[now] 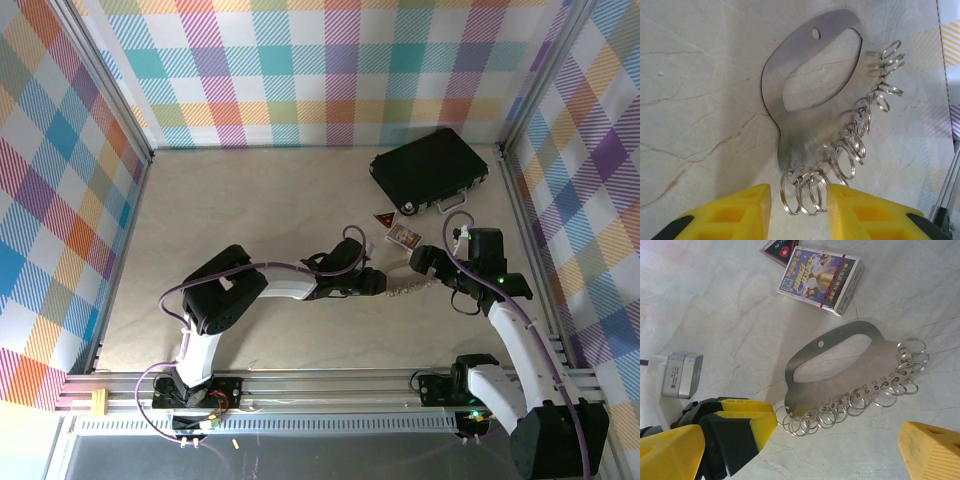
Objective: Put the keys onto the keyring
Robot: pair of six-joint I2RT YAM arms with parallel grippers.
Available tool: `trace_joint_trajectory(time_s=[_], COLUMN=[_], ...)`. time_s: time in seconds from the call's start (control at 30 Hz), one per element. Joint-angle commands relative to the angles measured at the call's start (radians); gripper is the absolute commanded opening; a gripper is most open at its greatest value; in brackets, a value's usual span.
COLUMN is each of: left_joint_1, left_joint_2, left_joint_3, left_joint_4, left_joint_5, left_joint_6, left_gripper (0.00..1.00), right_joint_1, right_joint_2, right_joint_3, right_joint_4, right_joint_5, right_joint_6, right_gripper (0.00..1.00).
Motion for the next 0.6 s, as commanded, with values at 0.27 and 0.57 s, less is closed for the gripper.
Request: trace_joint_trajectory(time_s=[0.27, 0.57], left_joint_1=[-0.02, -0.021], left_joint_2=[0.029, 0.034], left_joint_3=[0.031, 0.031], left_joint_4=[-0.005, -0.009], left_joint_5=[-0.036, -0.044], left_joint_6=[-0.005, -0.006], left_gripper=[0.29, 0.21], right_joint_1=[-0.01, -0.011], right_joint_2=[-0.042, -0.046], right_joint_3=[-0.01, -0.01], right_joint_4=[-0.012, -0.018], right_joint_5=[-0.018, -0.011], right_joint_6=[-0.016, -0.024], right_gripper=[0.99, 0.99])
